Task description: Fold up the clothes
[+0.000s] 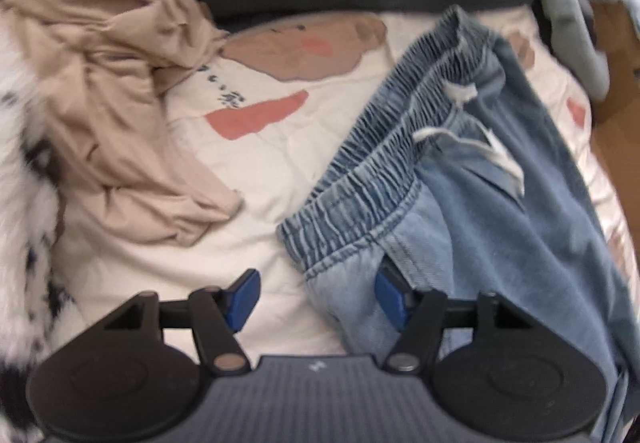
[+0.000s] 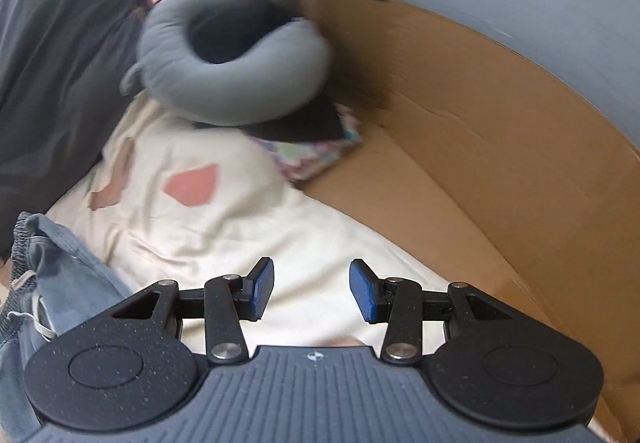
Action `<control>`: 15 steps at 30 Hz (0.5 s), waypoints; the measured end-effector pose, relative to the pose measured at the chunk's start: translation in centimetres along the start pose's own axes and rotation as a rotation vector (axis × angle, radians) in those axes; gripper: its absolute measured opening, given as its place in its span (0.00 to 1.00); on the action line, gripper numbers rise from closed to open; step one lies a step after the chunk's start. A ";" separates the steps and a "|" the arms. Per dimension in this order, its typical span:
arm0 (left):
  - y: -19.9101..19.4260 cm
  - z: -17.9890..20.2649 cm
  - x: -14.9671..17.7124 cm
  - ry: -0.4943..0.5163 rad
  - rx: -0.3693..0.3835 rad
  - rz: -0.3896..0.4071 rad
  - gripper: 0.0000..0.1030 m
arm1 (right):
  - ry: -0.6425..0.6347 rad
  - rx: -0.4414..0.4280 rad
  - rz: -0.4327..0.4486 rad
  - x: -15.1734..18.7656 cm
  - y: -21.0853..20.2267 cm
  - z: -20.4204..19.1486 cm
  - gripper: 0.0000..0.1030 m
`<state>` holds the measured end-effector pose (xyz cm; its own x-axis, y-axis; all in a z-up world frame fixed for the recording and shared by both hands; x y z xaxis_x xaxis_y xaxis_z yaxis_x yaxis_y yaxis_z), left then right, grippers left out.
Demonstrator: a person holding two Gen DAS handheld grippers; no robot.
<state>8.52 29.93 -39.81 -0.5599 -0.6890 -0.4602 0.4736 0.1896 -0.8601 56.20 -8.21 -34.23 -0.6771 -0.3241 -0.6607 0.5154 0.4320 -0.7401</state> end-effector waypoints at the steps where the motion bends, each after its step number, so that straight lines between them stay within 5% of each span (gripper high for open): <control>1: -0.4 -0.3 0.2 -0.027 -0.008 0.020 0.59 | -0.014 -0.013 -0.008 -0.6 0.6 -1.2 0.48; 7: -2.4 -1.7 0.8 -0.145 0.005 0.098 0.57 | -0.122 -0.055 -0.056 -3.3 2.7 -9.2 0.48; 9: -2.5 -2.0 0.9 -0.154 0.006 0.106 0.41 | -0.149 -0.053 -0.061 -3.7 3.4 -11.9 0.48; 15: -0.9 -3.3 1.8 -0.236 0.068 0.099 0.41 | -0.165 -0.086 -0.071 -4.1 4.9 -19.5 0.48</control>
<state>4.84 30.79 -40.59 -0.3380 -0.8153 -0.4701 0.5673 0.2220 -0.7930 51.21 11.66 -32.72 -0.6114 -0.4868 -0.6239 0.4177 0.4711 -0.7769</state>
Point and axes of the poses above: each gripper's, at about its wrist camera, not at the fingertips, and y roughly the way its jaws point, z to its right, x to its underside, the point moved 5 cm from there along y, roughly the way its jaws point, and after that the axes turned 7 degrees about z, right-handed, at the moved point
